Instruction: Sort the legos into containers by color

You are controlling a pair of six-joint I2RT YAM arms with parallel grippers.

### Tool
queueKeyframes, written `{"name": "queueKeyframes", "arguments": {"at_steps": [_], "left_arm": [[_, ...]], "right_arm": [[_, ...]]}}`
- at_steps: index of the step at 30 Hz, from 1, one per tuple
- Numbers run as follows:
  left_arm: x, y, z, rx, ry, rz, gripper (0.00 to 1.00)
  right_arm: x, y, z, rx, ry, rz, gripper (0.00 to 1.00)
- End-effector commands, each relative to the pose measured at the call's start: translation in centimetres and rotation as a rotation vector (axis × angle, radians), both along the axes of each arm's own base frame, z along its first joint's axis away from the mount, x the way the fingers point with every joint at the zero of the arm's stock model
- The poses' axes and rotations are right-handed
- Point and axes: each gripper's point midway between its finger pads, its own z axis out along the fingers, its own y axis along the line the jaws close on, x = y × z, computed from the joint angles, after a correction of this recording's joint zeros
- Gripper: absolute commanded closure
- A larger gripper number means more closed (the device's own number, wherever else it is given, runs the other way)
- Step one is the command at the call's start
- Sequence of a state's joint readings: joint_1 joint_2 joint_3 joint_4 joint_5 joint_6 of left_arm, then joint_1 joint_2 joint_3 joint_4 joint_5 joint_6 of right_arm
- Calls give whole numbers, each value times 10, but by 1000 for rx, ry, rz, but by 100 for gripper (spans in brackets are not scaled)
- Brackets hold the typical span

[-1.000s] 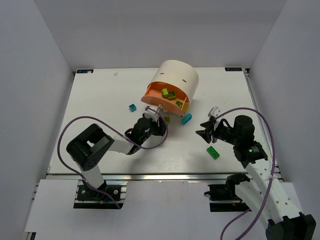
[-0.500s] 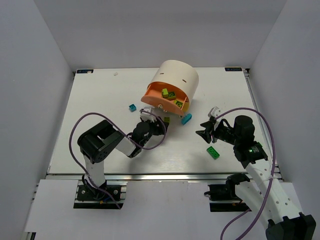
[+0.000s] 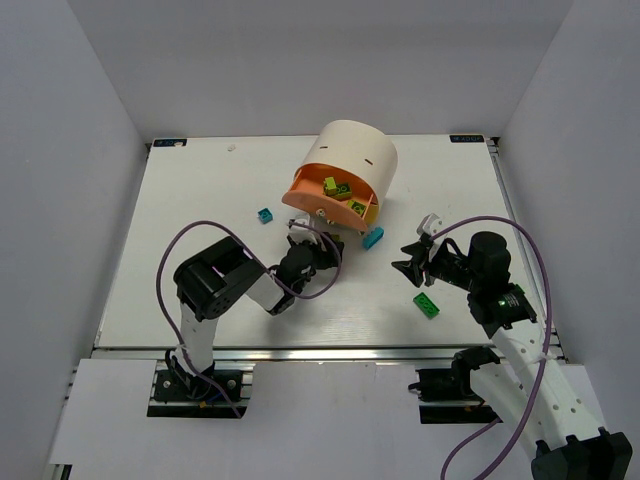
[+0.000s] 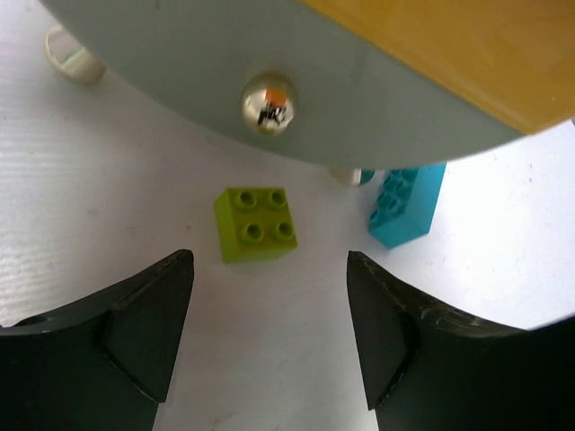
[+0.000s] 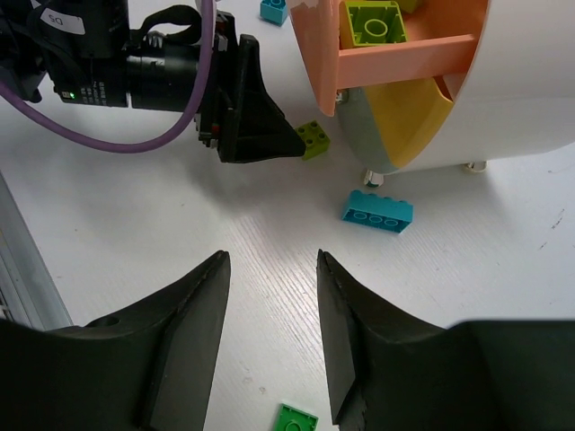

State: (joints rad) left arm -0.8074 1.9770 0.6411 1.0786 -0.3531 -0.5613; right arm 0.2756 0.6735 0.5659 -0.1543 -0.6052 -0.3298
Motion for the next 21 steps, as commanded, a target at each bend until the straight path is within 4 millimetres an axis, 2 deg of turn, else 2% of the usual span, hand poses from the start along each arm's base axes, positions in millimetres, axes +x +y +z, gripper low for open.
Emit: {"name": "queueKeyframes", "arguments": {"at_steps": [1,8,21], "left_arm": [[12,-4,11,0,-32,43,22],[22,-7,5,50,-24,104,21],[28,-8,-12,116,4,139,25]], "right_arm": [[3,0,12,11,-55,0,50],[3,0,13,9,-59,-1,50],[2,0,16,12,-67,2,50]]}}
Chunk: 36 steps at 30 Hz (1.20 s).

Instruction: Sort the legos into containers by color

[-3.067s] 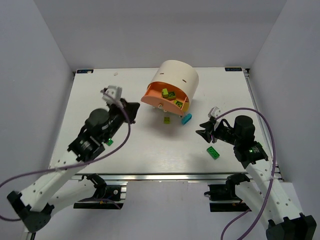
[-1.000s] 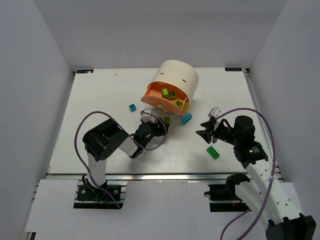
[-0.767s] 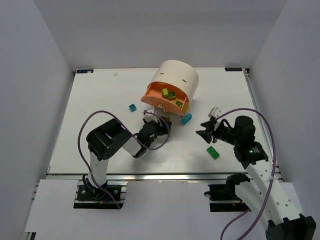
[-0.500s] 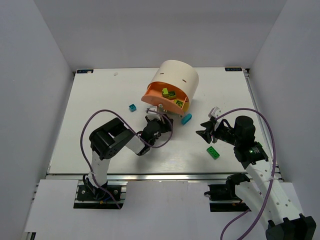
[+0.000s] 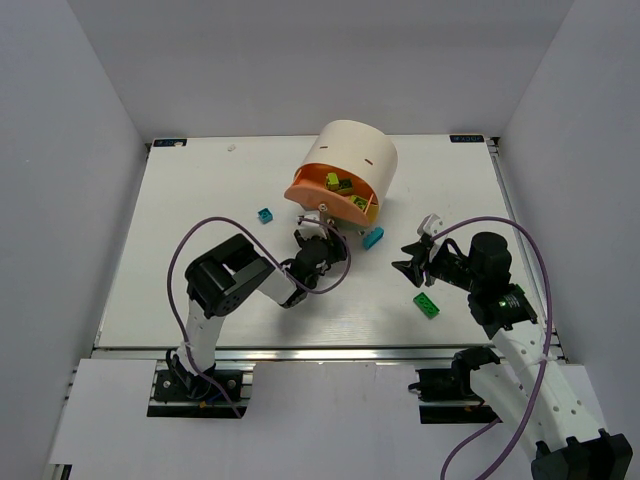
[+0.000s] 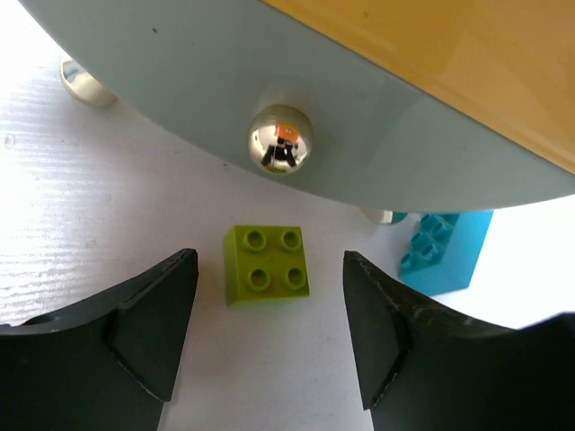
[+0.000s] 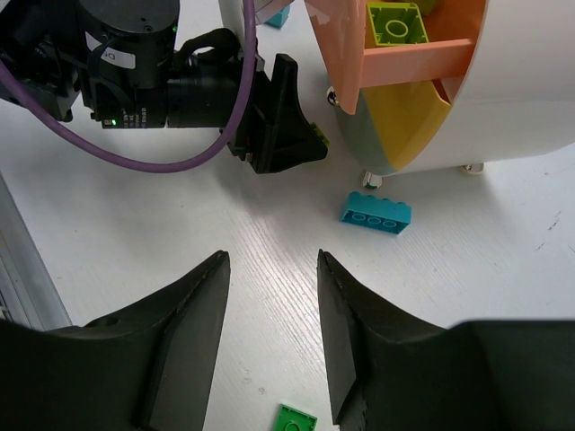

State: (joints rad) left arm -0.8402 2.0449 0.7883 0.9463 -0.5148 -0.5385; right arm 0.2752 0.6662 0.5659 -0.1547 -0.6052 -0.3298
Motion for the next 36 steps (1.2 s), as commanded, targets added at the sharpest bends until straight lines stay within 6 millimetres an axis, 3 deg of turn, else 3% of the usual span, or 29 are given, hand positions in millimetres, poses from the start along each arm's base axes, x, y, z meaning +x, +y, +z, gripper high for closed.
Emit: {"name": "queueKeyframes", "arguments": {"at_steps": [1,16,20,27,28,31,32,34,35,36], "left_arm": [[5,0,-5,37,10,24,25],[-7,0,-19,62,45,-14,52],[-22,5,-21,71,52,-43,63],[-58,7,6,76,18,-172,82],[-62,4,23,56,-5,-204,85],[-82,3,30,69,12,-287,88],[-85,2,49,52,-16,-307,89],[-99,3,51,81,9,-361,95],[-103,1,73,57,-26,-394,96],[-113,2,72,78,-3,-422,100]], "right_arm": [[2,0,14,10,-57,2,50],[4,-1,13,6,-60,-6,50],[4,-1,13,5,-60,-9,50],[5,-1,13,5,-58,-8,50],[4,-1,13,6,-60,-6,50],[4,-1,12,4,-57,-8,50],[4,-1,11,4,-54,-8,50],[5,-1,11,3,-55,-9,50],[5,-2,11,2,-55,-10,50],[5,-1,12,3,-57,-11,50]]}}
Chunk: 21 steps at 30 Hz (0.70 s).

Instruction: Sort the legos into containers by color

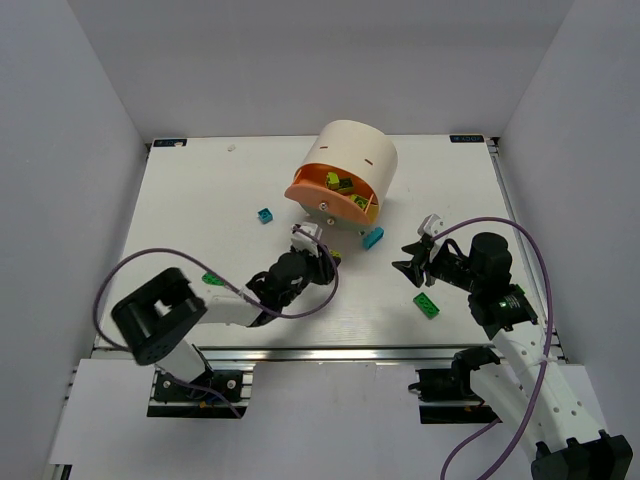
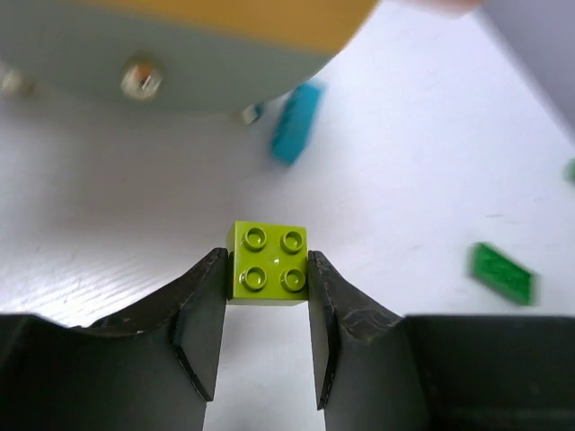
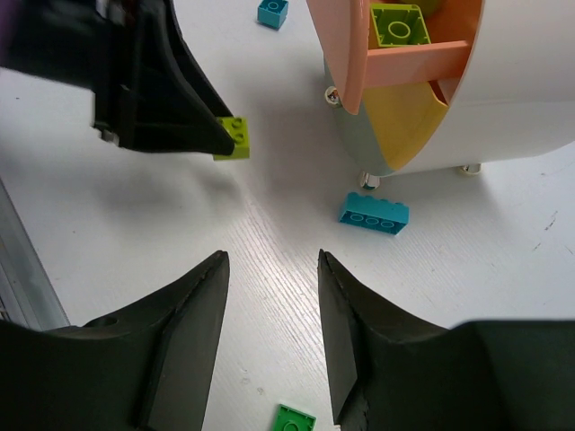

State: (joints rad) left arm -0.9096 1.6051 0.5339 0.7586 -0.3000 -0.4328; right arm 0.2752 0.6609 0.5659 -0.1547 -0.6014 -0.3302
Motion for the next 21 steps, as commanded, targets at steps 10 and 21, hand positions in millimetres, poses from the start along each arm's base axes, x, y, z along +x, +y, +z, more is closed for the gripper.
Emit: {"name": "queueKeyframes", "arguments": {"at_steps": [10,21], "left_arm": [[-60,26,124,-6,-121,-220,100],[-6,36,216,81,-297,-24,100]], "right_arm": [[6,0,8,-1,-43,-5,51],[9,-2,3,-10,-33,-16,51]]}}
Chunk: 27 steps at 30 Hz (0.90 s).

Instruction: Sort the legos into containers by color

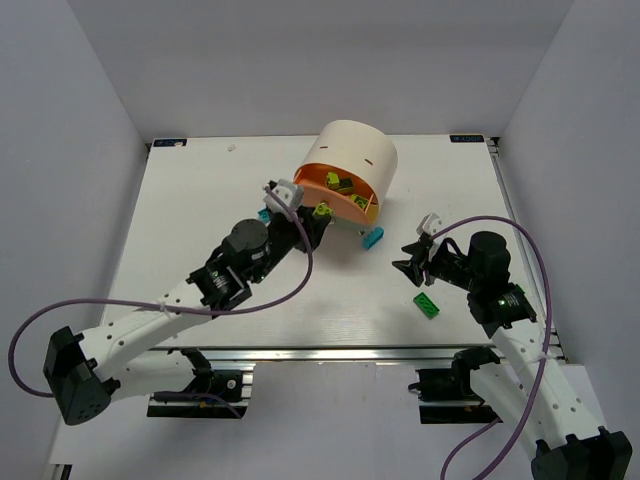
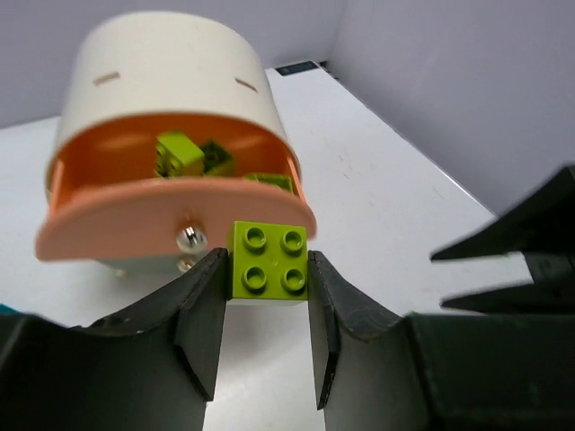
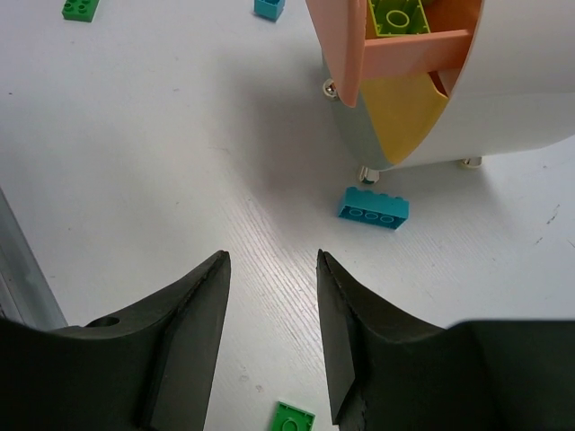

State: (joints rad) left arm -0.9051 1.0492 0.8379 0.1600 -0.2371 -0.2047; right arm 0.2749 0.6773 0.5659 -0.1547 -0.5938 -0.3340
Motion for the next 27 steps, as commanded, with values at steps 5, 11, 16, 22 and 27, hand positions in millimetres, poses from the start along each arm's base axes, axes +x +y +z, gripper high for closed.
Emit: {"name": "queueKeyframes", "arguments": {"at_steps": [5,11,16,22,27], "left_arm": [[55,-11,14,149,-28,142,100],[86,-21,22,176,-23,182,100],[111,-25,11,192,3,206,100],[121,-28,0,188,39,200,98],[121,-23,-4,174,51,208,46]], "right_arm": [[7,-2,6,-3,-41,-13,51],[6,-2,7,-1,-45,-10,51],[6,-3,8,-2,-53,-11,51],[5,-3,10,0,-57,-10,51],[4,-2,10,1,-58,-3,51]]}}
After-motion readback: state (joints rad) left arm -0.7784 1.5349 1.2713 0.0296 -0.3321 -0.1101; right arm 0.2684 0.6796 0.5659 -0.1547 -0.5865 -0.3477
